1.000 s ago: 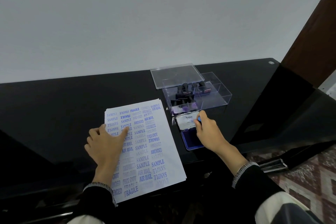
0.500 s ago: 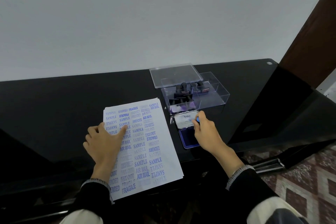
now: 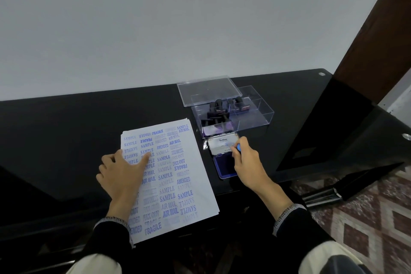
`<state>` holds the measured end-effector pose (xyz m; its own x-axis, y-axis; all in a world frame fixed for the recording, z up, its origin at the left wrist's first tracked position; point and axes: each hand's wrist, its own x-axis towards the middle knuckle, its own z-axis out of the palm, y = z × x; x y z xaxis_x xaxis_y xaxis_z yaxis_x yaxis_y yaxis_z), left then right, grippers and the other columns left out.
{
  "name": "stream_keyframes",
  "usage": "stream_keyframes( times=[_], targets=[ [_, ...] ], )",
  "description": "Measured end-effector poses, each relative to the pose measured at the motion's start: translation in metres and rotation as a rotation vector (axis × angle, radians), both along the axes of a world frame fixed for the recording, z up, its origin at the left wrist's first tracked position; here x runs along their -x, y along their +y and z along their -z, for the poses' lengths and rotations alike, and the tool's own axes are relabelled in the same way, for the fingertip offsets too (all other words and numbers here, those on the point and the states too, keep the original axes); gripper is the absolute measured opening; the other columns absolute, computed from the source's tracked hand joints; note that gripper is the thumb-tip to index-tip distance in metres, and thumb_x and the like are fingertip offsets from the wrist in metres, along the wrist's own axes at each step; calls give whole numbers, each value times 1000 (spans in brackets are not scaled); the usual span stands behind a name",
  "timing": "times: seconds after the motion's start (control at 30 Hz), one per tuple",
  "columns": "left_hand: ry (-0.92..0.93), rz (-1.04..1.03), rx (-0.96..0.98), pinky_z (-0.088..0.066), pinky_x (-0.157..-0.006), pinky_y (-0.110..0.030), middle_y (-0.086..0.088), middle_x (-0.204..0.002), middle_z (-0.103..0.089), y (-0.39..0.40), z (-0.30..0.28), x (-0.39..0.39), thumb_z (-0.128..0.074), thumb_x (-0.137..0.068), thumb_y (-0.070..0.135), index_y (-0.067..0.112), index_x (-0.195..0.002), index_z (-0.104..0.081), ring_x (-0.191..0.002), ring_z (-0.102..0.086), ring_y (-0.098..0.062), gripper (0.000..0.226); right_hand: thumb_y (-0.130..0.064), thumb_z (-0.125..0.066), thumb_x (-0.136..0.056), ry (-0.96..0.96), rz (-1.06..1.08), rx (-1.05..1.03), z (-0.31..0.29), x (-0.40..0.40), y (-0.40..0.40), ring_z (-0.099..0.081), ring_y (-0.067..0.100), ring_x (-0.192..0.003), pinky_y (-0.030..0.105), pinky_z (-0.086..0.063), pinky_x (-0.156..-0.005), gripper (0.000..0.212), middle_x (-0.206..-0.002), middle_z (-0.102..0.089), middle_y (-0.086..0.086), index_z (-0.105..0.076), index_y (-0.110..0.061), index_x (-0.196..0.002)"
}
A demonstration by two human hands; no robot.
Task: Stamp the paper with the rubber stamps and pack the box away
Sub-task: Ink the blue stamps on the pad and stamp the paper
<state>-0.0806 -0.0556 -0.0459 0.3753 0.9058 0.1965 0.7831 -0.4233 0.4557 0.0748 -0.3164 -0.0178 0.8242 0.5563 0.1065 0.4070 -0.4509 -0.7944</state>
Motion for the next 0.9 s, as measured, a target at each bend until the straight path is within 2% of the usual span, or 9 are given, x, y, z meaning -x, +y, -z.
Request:
stream_keyframes(
  times=[0.07, 0.2, 0.33, 0.47, 0.6, 0.7, 0.9],
  targets=[
    [1, 0, 2, -36, -94, -49, -13, -123, -46, 1, 0, 0, -59, -73, 74, 9, -127, -51, -106, -49, -34, 85, -15, -39, -100, -6, -3, -4, 0, 0, 0, -46, 13, -59, 24, -37, -49, 13, -74, -53, 4, -36, -17, -88],
    [-3, 1, -1, -36, -93, -47, -13, -122, -46, 1, 0, 0, -58, -73, 75, 10, -126, -52, -105, -49, -33, 84, -14, -41, -99, -3, -37, 79, -4, -13, 3, -37, 17, -57, 34, -33, -51, 15, -70, -49, 10, -34, -14, -86],
    [-2, 2, -7, -37, -93, -47, -13, -120, -47, 1, 0, 0, -57, -73, 75, 9, -125, -52, -103, -50, -33, 84, -19, -41, -100, 35, -85, 165, -11, -25, 8, -40, 19, -60, 36, -35, -54, 16, -75, -52, 13, -34, -13, -86],
    [-3, 3, -6, -36, -93, -47, -13, -120, -47, 1, 1, 0, -58, -73, 75, 9, -125, -52, -103, -50, -32, 83, -18, -41, -100, 25, -81, 131, -9, -21, 5, -38, 17, -60, 35, -34, -53, 14, -73, -51, 11, -35, -14, -88],
    [-8, 2, -11, -36, -92, -47, -13, -120, -47, 1, 1, 0, -59, -73, 74, 8, -125, -52, -103, -50, -33, 84, -15, -39, -100, 17, -54, 21, -3, -6, -2, -42, 12, -60, 27, -37, -52, 12, -74, -52, 6, -36, -15, -88],
    [-2, 0, -9, -36, -93, -47, -13, -120, -47, 1, 1, 0, -59, -73, 73, 8, -125, -52, -103, -50, -33, 84, -14, -39, -100, 21, -50, 18, -4, -4, -2, -46, 9, -61, 22, -39, -51, 11, -77, -53, 1, -37, -15, -90],
    [-2, 7, -9, -36, -93, -47, -12, -119, -47, 1, 1, 0, -58, -73, 74, 9, -122, -53, -103, -50, -32, 81, -18, -41, -100, 31, -83, 156, -12, -22, 8, -39, 17, -60, 33, -34, -52, 14, -72, -50, 9, -35, -12, -89]
  ],
)
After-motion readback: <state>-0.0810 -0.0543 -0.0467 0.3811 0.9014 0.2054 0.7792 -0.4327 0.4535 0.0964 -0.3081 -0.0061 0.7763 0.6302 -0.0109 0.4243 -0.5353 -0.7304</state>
